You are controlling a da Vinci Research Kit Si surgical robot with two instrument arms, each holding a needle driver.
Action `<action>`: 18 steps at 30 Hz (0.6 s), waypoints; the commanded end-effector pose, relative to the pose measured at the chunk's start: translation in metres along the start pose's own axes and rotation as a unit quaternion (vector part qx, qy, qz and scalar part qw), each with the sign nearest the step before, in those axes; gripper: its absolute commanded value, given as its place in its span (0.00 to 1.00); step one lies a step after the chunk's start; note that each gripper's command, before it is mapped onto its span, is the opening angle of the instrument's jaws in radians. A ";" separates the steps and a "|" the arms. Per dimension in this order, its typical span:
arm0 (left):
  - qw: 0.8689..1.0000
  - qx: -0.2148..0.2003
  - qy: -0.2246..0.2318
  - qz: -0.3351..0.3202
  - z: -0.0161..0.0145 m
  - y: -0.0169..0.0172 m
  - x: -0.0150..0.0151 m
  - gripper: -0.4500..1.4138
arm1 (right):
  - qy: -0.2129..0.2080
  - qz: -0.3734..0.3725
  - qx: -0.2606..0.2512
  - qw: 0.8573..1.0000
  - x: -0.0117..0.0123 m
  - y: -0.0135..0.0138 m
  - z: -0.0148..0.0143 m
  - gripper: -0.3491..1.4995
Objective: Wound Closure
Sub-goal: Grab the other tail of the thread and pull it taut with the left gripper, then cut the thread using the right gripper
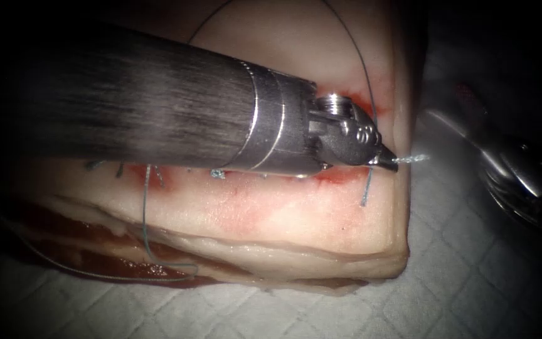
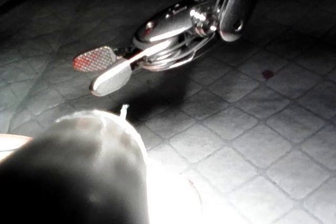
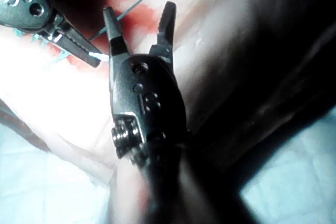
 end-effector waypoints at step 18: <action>0.991 0.001 -0.070 -0.112 -0.0029 0.0059 0.0024 0.00 | 0.041 0.006 -0.043 0.998 0.0019 0.0039 -0.0001 0.55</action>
